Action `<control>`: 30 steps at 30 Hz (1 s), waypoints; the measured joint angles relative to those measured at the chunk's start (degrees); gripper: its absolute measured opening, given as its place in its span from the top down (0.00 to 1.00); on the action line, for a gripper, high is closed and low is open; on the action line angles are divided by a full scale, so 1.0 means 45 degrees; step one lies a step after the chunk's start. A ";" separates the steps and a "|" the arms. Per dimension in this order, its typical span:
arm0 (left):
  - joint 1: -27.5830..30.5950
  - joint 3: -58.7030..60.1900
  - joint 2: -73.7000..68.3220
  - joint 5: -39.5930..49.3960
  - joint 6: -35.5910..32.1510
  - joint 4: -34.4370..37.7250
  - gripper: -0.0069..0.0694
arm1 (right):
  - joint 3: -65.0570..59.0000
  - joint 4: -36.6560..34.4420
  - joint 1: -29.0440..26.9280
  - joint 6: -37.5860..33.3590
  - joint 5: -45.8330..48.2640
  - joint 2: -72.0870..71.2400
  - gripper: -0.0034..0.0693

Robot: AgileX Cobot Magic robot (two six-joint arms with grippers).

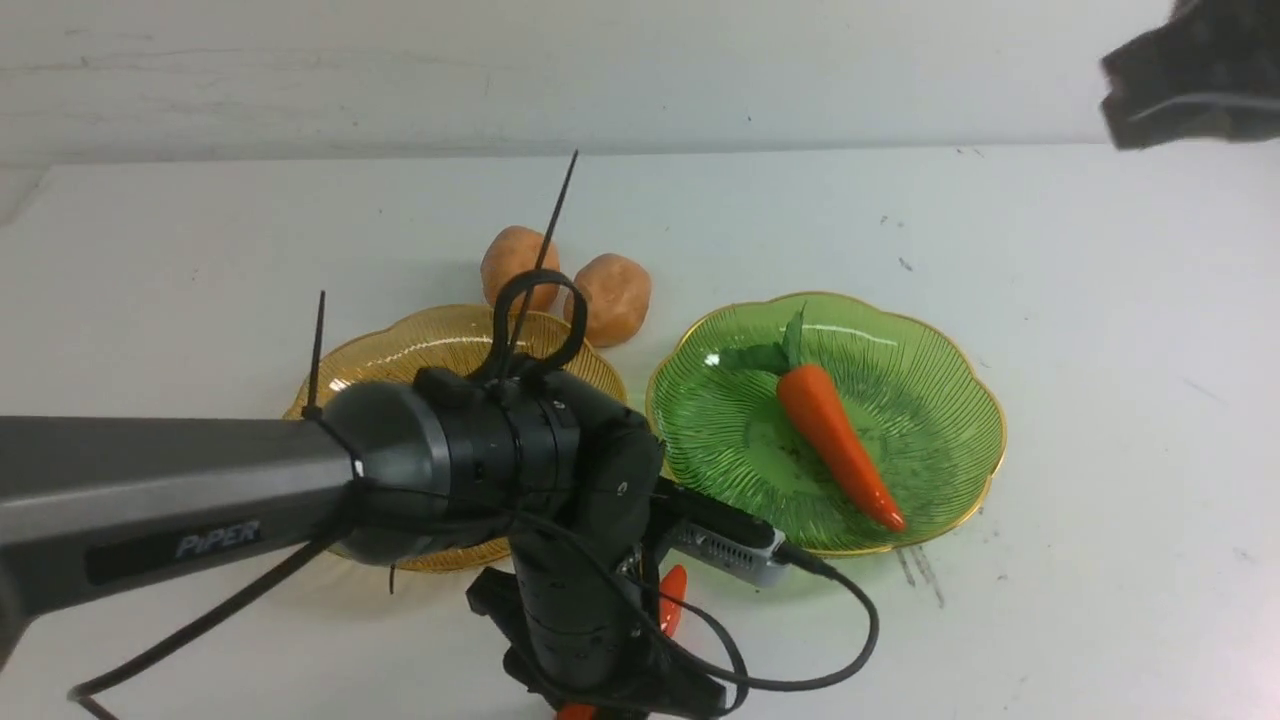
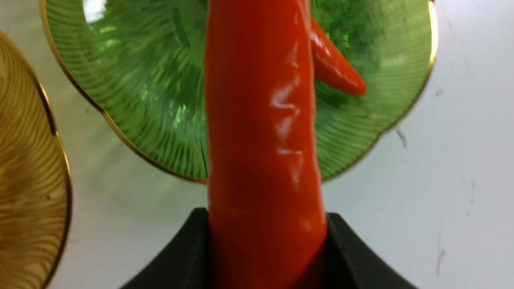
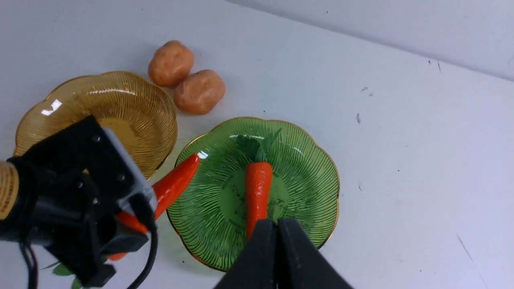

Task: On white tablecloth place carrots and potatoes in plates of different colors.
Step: 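Pick up the carrot from the table and place it on the green plate with the left gripper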

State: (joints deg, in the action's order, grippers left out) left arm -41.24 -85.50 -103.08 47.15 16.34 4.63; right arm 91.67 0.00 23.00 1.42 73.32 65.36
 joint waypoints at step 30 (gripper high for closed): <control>0.4328 -1.0175 -0.4955 0.5197 0.0458 -0.1600 0.90 | -0.1965 -0.0293 0.0000 -0.0068 0.0007 -0.0194 0.97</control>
State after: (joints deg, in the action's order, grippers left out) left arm -21.76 -131.29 -125.38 70.53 18.40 -2.57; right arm 82.83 -1.32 23.00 1.11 73.35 64.49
